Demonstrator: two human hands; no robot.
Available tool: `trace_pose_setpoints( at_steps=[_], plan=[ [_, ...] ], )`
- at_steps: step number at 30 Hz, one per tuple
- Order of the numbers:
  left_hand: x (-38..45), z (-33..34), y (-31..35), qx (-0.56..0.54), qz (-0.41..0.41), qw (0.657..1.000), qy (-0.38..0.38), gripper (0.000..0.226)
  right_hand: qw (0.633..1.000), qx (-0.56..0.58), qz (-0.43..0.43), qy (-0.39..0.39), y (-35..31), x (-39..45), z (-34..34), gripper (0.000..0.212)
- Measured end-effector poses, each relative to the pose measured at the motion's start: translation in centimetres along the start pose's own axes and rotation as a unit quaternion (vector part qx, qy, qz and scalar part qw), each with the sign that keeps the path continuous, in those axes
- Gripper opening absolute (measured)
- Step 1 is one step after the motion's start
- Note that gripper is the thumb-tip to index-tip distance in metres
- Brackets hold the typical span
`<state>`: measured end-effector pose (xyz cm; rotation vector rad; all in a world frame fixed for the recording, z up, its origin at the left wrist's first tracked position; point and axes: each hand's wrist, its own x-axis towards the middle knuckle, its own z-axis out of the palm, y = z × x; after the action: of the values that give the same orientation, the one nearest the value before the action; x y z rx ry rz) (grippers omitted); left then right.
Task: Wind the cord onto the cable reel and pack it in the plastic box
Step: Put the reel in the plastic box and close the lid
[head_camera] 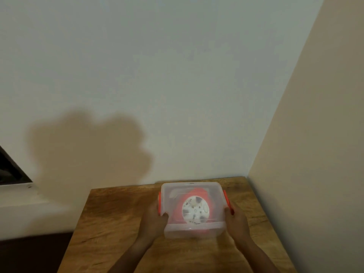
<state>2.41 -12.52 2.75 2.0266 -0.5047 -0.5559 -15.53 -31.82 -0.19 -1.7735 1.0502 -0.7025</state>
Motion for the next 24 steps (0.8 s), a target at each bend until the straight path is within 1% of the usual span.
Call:
trace_pose_setpoints(
  at_steps=[3, 6, 10, 16, 21, 24],
  plan=[
    [1.0, 1.6, 2.7, -0.02, 0.039, 0.998, -0.049, 0.047, 0.999, -0.023, -0.024, 0.019, 0.3, 2.5, -3.2, 0.03],
    [2.7, 4.5, 5.4, -0.025, 0.07, 0.993, -0.086, 0.047, 0.998, -0.044, -0.043, 0.032, 0.4, 6.0, -6.6, 0.042],
    [4.4, 8.9, 8.2, -0.016, 0.074, 0.991, -0.113, 0.044, 0.991, -0.102, -0.055, 0.063, 1.4, 9.8, -10.1, 0.042],
    [6.3, 13.5, 10.3, 0.03, 0.077, 0.99, -0.115, 0.042, 0.989, -0.108, -0.056, 0.086, 2.9, 13.9, -12.2, 0.038],
    [8.1, 14.5, 10.5, 0.065, 0.077, 0.99, -0.099, 0.043, 0.987, -0.123, -0.051, 0.095, 3.6, 15.9, -11.7, 0.036],
    [8.5, 14.8, 9.8, 0.076, 0.068, 0.99, -0.097, 0.045, 0.986, -0.135, -0.025, 0.093, 4.3, 16.0, -10.8, 0.034]
  ],
)
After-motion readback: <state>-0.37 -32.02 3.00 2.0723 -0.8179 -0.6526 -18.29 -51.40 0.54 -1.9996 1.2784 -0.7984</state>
